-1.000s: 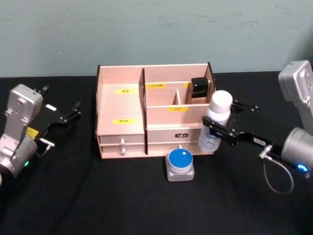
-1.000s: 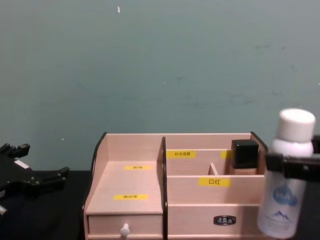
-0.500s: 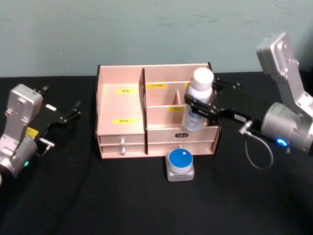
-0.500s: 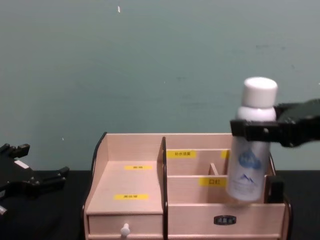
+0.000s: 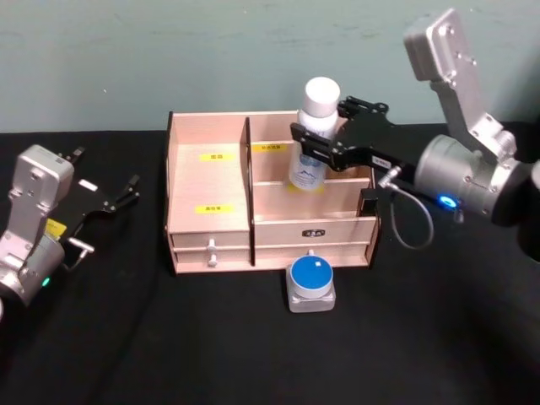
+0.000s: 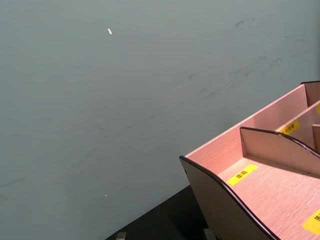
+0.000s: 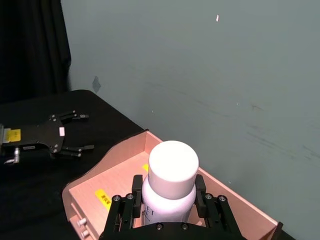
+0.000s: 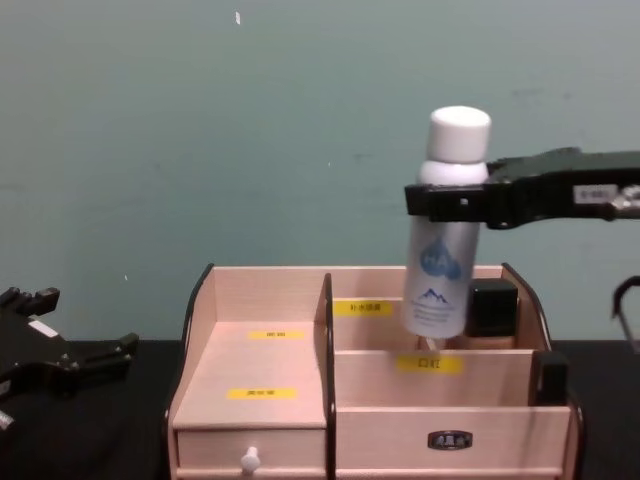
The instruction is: Pick up the facial cleanser and watermelon frost from the table and place them into the tiered storage box.
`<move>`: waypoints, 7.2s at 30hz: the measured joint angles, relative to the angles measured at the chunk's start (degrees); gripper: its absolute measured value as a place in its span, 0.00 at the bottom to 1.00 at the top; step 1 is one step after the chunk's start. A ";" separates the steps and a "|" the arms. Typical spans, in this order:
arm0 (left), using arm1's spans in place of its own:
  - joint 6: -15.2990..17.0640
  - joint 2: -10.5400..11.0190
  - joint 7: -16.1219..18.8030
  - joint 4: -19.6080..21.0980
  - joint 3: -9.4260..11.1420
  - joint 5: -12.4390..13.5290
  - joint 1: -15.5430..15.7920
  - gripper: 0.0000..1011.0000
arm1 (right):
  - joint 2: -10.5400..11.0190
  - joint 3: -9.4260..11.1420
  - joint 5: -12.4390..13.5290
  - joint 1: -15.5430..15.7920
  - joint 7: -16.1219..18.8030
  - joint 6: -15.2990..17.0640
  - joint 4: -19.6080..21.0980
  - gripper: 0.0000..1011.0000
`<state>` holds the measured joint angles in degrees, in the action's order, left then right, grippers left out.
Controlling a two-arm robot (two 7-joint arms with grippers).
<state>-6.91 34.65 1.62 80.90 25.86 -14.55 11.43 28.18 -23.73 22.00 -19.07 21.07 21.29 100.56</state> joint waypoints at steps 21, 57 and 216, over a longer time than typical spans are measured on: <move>0.00 0.00 0.00 0.00 0.00 0.00 0.00 0.99 | -5.95 -3.12 -4.43 -6.08 -0.05 -2.71 -11.43 0.60; 0.00 0.00 0.00 0.00 0.00 0.00 0.00 0.99 | -9.64 -3.40 -6.93 -7.76 1.57 -4.76 -17.78 0.60; 0.00 0.00 0.00 0.00 0.00 0.00 0.00 0.99 | 2.98 -0.98 -10.01 17.41 2.17 8.25 5.18 0.99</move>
<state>-6.91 34.65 1.62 80.90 25.86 -14.55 11.43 31.16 -24.70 11.99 -1.65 23.25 29.55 105.74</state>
